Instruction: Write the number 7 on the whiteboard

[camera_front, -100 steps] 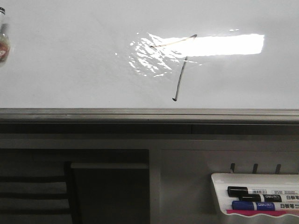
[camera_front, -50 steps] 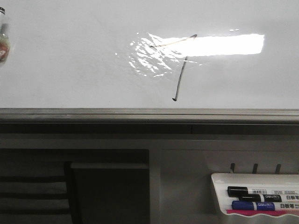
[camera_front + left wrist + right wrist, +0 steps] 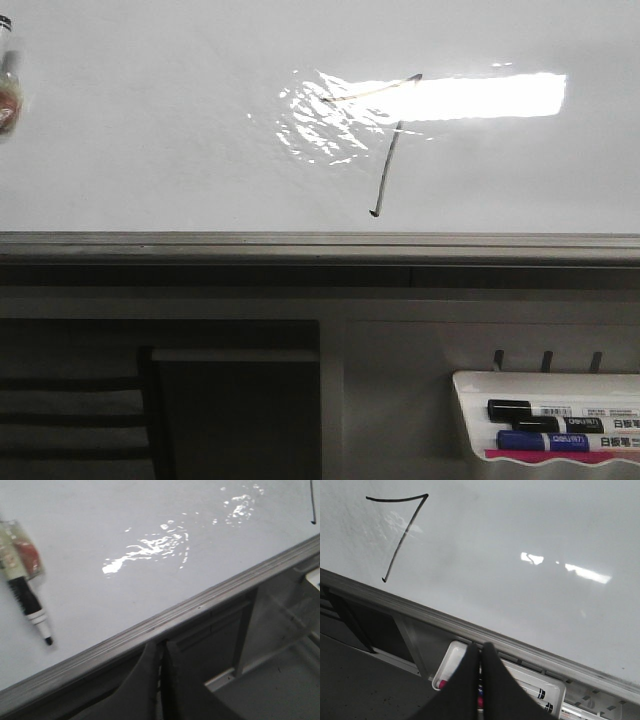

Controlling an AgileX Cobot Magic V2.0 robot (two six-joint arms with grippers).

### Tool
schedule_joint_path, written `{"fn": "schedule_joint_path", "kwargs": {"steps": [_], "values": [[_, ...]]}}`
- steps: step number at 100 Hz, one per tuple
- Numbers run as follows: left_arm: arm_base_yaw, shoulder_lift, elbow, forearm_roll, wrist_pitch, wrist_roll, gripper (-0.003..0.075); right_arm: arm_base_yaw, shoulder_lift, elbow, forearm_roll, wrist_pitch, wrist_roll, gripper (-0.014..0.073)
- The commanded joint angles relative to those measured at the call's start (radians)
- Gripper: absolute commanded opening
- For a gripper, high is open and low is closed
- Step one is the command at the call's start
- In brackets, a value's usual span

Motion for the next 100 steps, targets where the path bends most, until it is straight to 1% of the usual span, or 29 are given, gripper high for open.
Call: {"fn": "schedule_joint_path", "kwargs": {"steps": [1, 7, 21, 36, 50, 64, 71, 100], "values": [[0.061, -0.106, 0.054, -0.006, -0.151, 0.002, -0.002, -0.003, -0.002, -0.026, -0.019, -0.065, 0.005, -0.0071], [0.115, -0.194, 0.123, -0.058, -0.182, 0.002, -0.002, -0.003, -0.002, -0.026, -0.019, -0.065, 0.005, -0.0071], [0.249, -0.41, 0.242, -0.215, -0.182, 0.002, -0.002, -0.003, -0.002, -0.026, -0.019, -0.064, 0.005, -0.0071], [0.33, -0.601, 0.346, -0.223, -0.182, 0.002, -0.002, -0.003, -0.002, -0.026, -0.019, -0.064, 0.005, -0.0071], [0.353, -0.724, 0.412, -0.233, -0.182, 0.002, -0.002, -0.003, -0.002, -0.026, -0.019, -0.064, 0.005, -0.0071], [0.371, -0.797, 0.458, -0.233, -0.195, 0.002, -0.002, -0.003, -0.002, -0.026, -0.019, -0.064, 0.005, -0.0071], [0.379, -0.844, 0.456, -0.233, -0.156, 0.002, -0.002, -0.003, -0.002, -0.026, -0.019, -0.064, 0.005, -0.0071], [0.379, -0.837, 0.456, -0.213, -0.148, 0.002, -0.002, -0.003, 0.0, -0.026, -0.019, -0.061, 0.005, -0.0071]]}}
